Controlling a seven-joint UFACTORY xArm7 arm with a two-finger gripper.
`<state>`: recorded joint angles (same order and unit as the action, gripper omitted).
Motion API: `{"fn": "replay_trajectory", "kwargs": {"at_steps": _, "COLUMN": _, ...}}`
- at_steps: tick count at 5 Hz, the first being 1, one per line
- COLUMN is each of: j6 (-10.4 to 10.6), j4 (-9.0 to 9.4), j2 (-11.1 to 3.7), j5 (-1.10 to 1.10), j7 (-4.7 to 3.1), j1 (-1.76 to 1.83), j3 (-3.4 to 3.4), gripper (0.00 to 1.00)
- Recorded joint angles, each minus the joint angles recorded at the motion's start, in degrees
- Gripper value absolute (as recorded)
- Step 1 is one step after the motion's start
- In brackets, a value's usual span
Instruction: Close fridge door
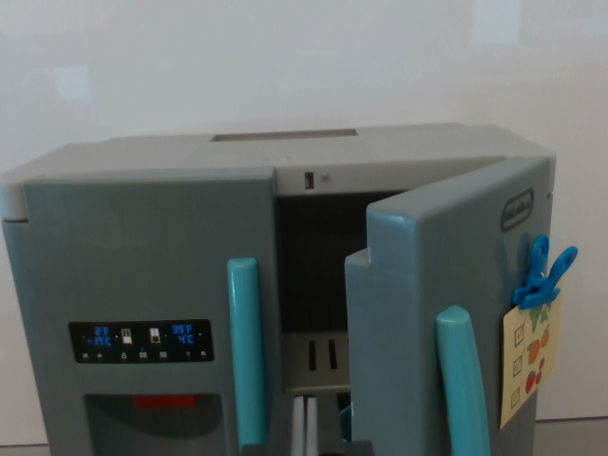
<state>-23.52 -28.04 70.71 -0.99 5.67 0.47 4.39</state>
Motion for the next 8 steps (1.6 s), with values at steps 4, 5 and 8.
{"fn": "replay_trajectory", "kwargs": {"at_steps": 4, "j6": 0.0, "j4": 0.00, "j2": 0.00, "j5": 0.00, "j7": 0.00, "j1": 0.00, "j3": 0.00, "gripper": 1.00}}
{"fn": "replay_trajectory", "kwargs": {"at_steps": 5, "j6": 0.0, "j4": 0.00, "j2": -0.05, "j5": 0.00, "j7": 0.00, "j1": -0.02, "j3": -0.65, "gripper": 1.00}}
{"fn": "replay_trajectory", "kwargs": {"at_steps": 8, "j6": 0.0, "j4": 0.00, "j2": -0.62, "j5": 0.00, "j7": 0.00, "j1": -0.03, "j3": -3.25, "gripper": 1.00}}
